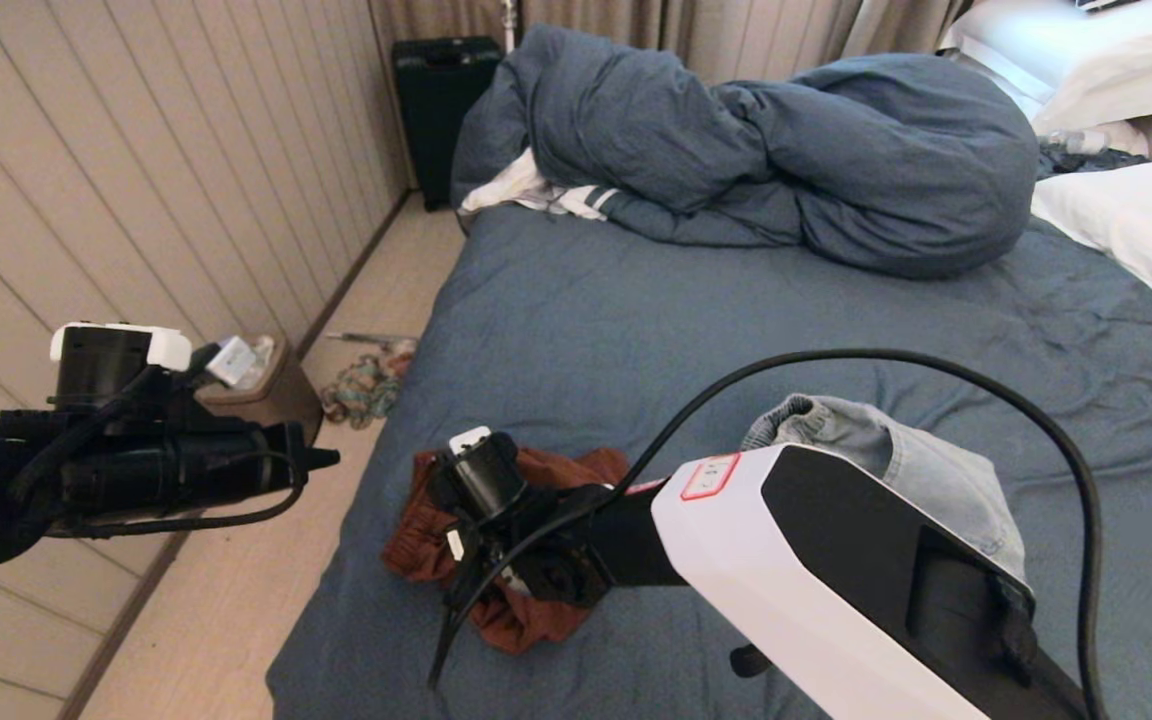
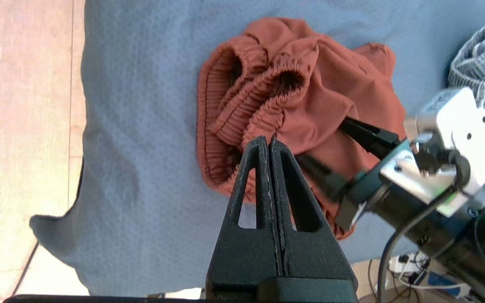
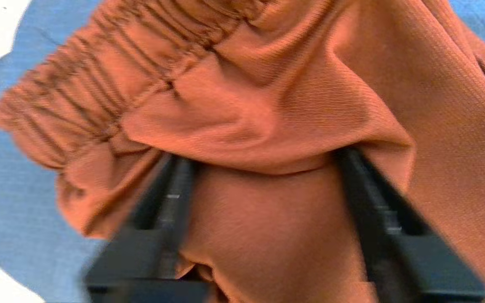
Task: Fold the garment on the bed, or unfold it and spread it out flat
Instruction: Unford the brown shorts
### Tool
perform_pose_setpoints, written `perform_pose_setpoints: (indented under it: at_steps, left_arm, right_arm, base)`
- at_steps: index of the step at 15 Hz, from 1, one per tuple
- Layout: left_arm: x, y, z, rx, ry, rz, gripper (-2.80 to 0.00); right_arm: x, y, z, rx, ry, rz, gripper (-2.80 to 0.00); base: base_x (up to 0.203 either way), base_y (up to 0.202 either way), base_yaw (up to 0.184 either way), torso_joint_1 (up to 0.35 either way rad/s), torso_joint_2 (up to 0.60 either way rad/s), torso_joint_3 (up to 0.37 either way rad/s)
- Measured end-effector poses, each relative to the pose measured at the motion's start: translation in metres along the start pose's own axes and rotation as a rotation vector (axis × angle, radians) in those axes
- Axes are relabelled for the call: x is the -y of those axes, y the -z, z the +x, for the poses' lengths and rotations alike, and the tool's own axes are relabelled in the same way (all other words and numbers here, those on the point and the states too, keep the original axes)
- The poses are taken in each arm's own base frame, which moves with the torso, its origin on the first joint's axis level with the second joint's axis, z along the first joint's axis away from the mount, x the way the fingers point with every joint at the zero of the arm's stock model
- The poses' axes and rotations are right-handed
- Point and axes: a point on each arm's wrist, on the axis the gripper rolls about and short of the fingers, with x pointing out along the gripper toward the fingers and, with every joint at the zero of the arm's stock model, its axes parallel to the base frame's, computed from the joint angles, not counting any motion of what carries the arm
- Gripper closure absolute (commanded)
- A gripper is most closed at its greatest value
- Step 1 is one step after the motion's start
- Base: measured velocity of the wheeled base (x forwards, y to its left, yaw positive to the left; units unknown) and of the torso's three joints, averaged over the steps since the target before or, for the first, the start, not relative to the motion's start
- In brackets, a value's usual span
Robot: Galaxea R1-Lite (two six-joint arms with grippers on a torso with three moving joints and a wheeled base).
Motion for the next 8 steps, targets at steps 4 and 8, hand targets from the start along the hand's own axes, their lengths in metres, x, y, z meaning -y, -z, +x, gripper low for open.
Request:
perform_pose_setpoints:
  at_steps: [4,8]
  left_arm:
    - [-0.001,0.002,0.002,-0.009,0.0,-0.003,0.0]
    - [-0.004,0.002,0.011,-0.006,-0.003,-0.002,0.0]
  right_arm:
    - [0.004,-0.001,0.002,0.008,0.036,-0.003,0.0]
    - [0.018,-0.02,-0.008,0.062,0.062,0.036,0.0]
  base:
    - [0.0,0.0,0.0,0.0,0.0,0.0]
    - [0.0,0.0,0.0,0.0,0.0,0.0]
